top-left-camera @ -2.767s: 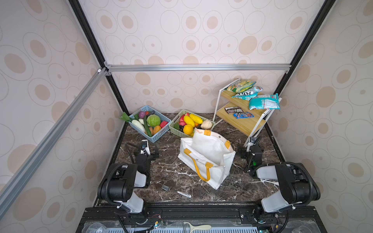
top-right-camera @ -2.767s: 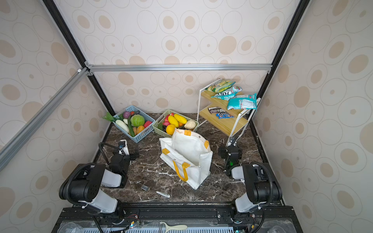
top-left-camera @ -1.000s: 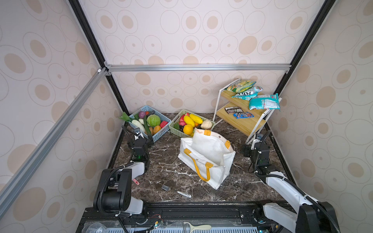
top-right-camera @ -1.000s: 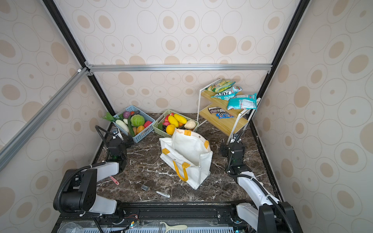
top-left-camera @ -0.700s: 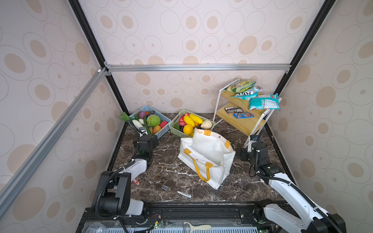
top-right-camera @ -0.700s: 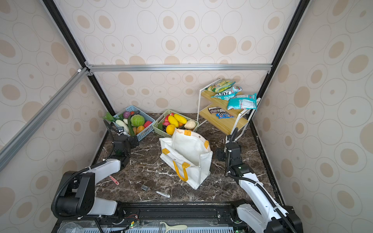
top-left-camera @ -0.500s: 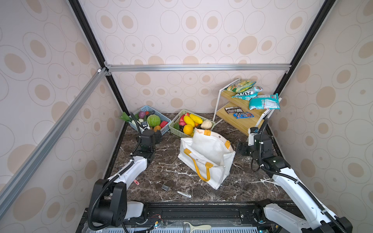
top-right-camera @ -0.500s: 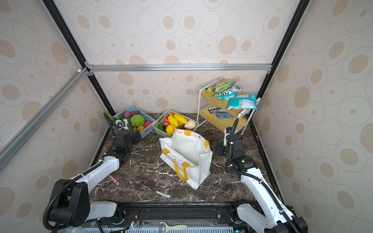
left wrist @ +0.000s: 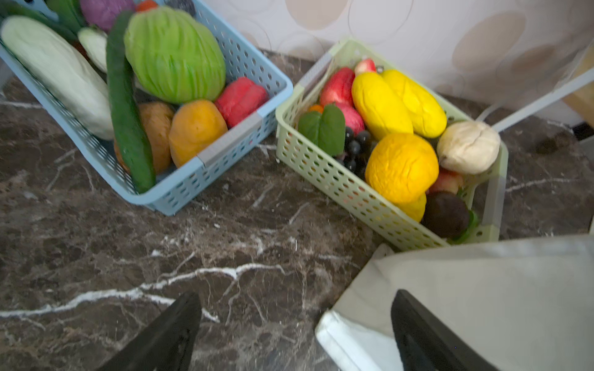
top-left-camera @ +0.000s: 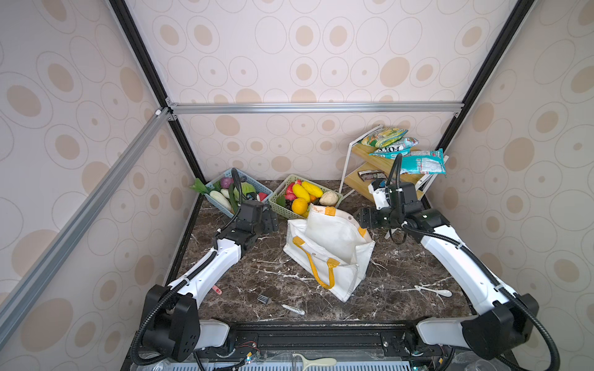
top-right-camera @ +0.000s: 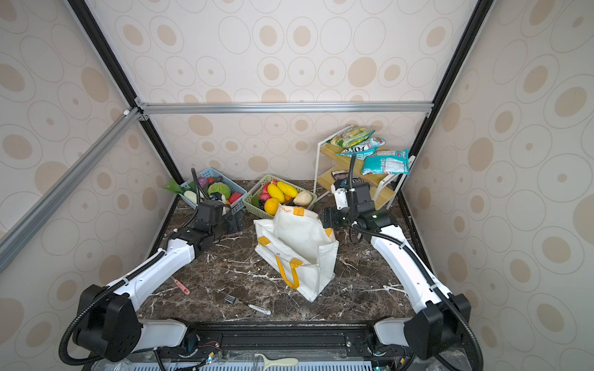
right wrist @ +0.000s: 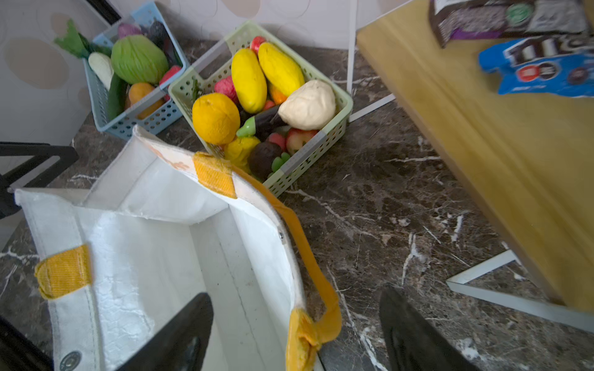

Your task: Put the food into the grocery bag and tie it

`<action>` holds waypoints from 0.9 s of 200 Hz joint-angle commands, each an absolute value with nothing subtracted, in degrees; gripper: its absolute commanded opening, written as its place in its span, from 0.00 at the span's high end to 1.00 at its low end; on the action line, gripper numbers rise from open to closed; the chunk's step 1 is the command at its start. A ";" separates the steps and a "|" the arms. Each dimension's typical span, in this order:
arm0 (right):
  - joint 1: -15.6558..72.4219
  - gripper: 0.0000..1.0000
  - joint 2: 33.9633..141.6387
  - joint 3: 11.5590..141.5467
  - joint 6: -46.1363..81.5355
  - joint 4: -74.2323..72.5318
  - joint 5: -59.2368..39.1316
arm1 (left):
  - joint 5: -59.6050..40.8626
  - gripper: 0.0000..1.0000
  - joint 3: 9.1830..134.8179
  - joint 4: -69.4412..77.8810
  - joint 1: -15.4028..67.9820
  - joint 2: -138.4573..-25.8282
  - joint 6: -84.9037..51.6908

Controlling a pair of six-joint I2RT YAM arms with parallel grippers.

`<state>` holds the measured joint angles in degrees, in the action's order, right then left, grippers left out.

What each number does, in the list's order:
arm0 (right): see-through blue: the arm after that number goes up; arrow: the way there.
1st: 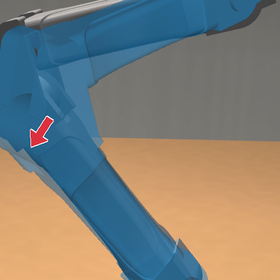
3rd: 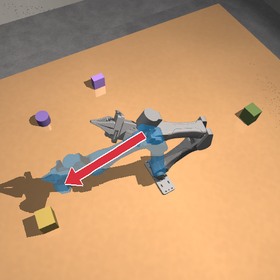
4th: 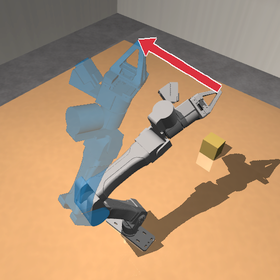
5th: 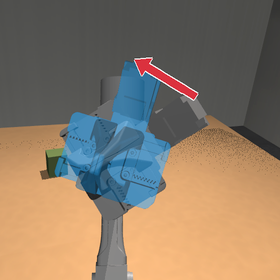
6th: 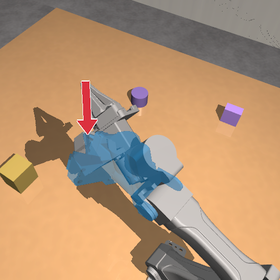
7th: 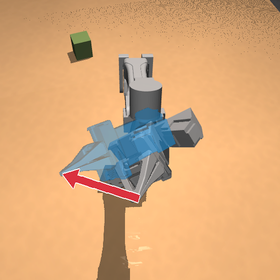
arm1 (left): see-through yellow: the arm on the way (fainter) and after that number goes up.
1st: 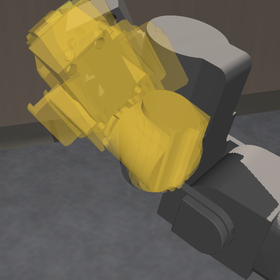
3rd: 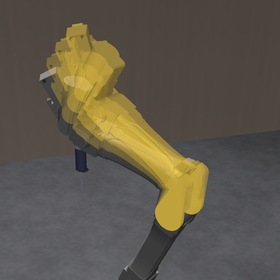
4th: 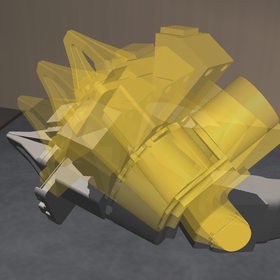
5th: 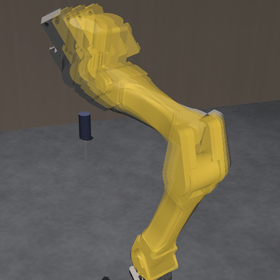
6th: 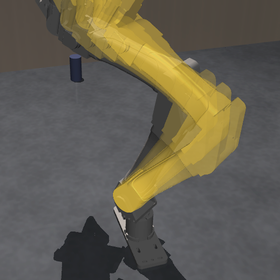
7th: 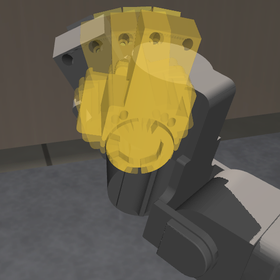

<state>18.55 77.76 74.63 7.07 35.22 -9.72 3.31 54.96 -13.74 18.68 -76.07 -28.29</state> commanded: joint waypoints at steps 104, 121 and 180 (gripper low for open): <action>21.33 0.55 93.44 82.26 -0.55 36.43 -12.71 | -18.40 0.09 57.53 -23.93 26.86 -69.72 -37.55; 21.67 0.70 93.66 82.16 0.08 36.49 -13.09 | -17.72 0.10 56.65 -22.65 28.64 -71.22 -39.37; 23.70 0.97 91.00 78.79 3.70 36.03 -14.84 | -18.35 0.25 52.53 -13.32 31.66 -74.45 -47.91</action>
<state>22.15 92.92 80.88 1.76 35.11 -12.67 -17.72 53.43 -18.98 30.57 -73.76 -42.39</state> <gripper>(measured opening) 0.084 0.774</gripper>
